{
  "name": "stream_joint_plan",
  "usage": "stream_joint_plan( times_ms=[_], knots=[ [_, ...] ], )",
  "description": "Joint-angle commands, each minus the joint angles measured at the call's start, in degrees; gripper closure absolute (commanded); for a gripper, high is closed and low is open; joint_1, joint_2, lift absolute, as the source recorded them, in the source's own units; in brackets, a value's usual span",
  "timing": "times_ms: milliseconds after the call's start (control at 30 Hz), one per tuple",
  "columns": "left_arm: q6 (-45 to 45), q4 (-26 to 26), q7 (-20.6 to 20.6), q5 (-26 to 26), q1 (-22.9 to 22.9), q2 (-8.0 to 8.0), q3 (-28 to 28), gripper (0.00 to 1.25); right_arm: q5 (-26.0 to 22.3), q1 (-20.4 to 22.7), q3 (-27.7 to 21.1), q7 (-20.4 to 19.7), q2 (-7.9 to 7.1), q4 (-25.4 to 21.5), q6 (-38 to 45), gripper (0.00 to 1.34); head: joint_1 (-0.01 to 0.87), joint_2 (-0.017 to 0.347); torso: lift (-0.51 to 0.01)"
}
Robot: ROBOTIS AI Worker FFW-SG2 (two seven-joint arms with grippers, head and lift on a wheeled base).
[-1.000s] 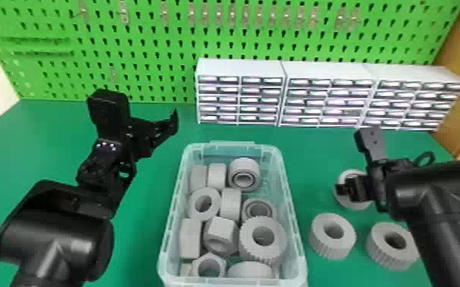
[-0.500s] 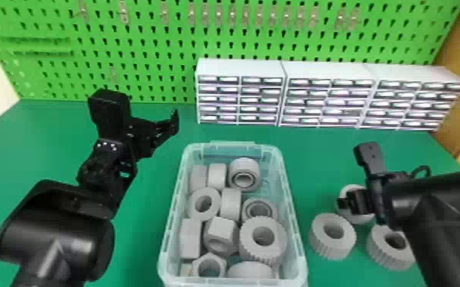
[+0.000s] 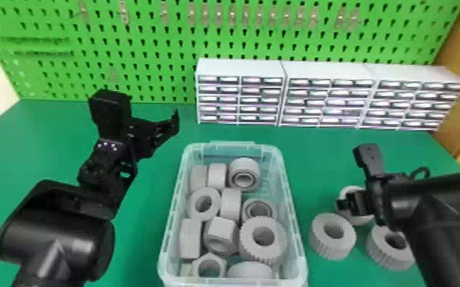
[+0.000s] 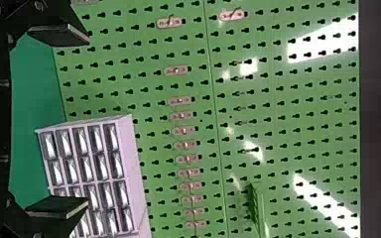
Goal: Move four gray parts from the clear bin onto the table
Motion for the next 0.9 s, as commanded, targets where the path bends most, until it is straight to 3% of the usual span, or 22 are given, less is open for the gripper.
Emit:
stream_joint_plan(
  times_ms=[0, 567, 867],
  knots=[
    [0.0, 0.04, 0.0, 0.0, 0.02, 0.0, 0.0, 0.14, 0.21, 0.0, 0.25, 0.0, -0.04, 0.0, -0.27, 0.89, 0.686, 0.026, -0.05],
    [0.0, 0.04, 0.0, 0.0, 0.02, 0.0, -0.08, 0.14, 0.56, 0.0, 0.25, 0.0, 0.05, 0.0, -0.62, 0.65, 0.686, 0.026, -0.05],
    [0.0, 0.04, 0.0, 0.0, 0.11, 0.0, 0.0, 0.14, 1.0, -0.18, 0.78, 0.0, -0.04, -0.62, -0.36, 0.6, 0.686, 0.026, -0.05]
  ],
)
